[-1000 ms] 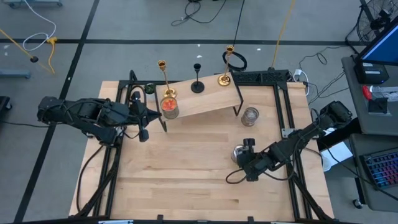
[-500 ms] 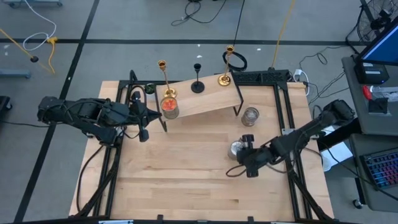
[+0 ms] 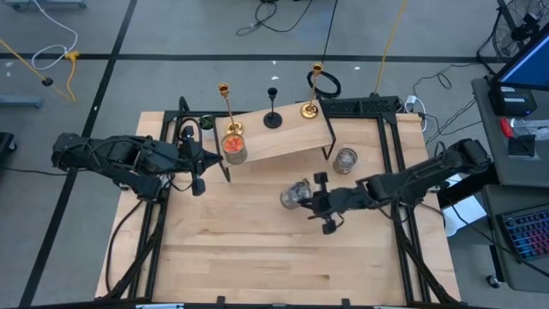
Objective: Pick & Place candle stick holders
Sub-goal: Put the bottom silver scented candle on the shelf
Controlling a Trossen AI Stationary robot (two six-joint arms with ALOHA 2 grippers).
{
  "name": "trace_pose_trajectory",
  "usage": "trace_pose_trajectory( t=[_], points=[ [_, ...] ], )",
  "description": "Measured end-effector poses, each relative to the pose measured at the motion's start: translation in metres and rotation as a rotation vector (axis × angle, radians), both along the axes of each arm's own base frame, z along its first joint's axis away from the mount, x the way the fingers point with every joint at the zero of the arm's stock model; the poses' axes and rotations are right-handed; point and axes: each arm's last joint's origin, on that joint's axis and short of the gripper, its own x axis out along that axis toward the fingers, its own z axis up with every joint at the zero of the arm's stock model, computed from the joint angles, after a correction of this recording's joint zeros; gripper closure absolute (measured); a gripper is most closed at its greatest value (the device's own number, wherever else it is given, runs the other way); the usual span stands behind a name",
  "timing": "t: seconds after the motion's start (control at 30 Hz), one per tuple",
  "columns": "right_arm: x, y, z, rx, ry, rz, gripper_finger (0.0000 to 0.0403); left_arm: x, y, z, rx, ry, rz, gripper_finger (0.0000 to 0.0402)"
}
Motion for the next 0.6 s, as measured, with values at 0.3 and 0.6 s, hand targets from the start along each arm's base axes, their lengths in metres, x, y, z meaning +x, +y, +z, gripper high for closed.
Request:
trace_pose_trajectory(
  t=[0.3, 0.6],
  points=[
    [0.042, -0.033, 0.045, -0.132, -0.038, -0.029, 0.0402, 0.000, 0.000, 0.000, 0.000, 0.000, 0.000, 0.0376],
    [0.048, -0.090, 0.070, -0.127, -0.048, -0.164, 0.0403, 0.000, 0.000, 0.000, 0.002, 0.000, -0.001, 0.0376]
  ],
)
